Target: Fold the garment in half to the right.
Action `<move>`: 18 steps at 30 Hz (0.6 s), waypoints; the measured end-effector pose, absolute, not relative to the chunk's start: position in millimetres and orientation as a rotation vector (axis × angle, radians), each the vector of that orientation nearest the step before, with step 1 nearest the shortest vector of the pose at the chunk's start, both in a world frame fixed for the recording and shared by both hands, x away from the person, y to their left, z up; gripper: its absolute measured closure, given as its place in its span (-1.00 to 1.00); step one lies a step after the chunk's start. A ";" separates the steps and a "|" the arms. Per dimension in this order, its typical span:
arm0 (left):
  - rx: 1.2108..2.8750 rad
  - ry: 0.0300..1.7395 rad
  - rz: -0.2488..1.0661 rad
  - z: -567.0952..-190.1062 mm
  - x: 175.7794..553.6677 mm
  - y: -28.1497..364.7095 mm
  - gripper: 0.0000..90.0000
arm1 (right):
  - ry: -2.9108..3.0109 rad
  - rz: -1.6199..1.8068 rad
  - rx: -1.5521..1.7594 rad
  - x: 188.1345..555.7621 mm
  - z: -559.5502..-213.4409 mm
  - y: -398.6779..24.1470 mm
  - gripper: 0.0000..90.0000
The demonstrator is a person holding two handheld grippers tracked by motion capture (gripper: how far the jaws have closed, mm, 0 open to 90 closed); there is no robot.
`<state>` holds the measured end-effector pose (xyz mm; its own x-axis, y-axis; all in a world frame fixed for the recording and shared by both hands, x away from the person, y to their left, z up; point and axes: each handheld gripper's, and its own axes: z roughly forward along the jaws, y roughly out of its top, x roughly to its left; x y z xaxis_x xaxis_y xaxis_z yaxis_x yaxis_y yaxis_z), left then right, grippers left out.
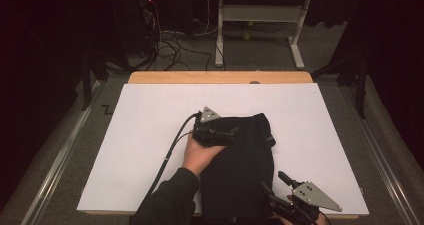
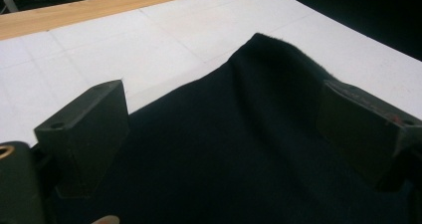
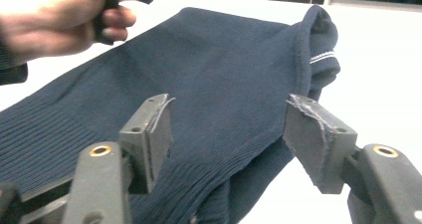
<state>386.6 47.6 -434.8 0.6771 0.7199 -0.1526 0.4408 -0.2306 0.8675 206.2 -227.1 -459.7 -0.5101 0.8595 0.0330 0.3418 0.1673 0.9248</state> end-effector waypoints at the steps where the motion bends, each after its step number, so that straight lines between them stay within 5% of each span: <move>1: 1.872 0.900 0.343 -436.2 384.7 52.1 -0.88 | 1.939 1.326 1.133 208.9 -460.0 -228.1 -0.26; 18: 1.828 0.972 0.387 -453.5 332.2 158.8 -1.00 | 1.879 1.309 1.186 249.2 -456.9 -252.0 -0.97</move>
<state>332.2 158.8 -453.5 0.6276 0.7627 -0.1562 0.4471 -0.1888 0.8744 249.2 -252.0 -456.9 -0.4558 0.8891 0.0422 0.3478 0.1342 0.9279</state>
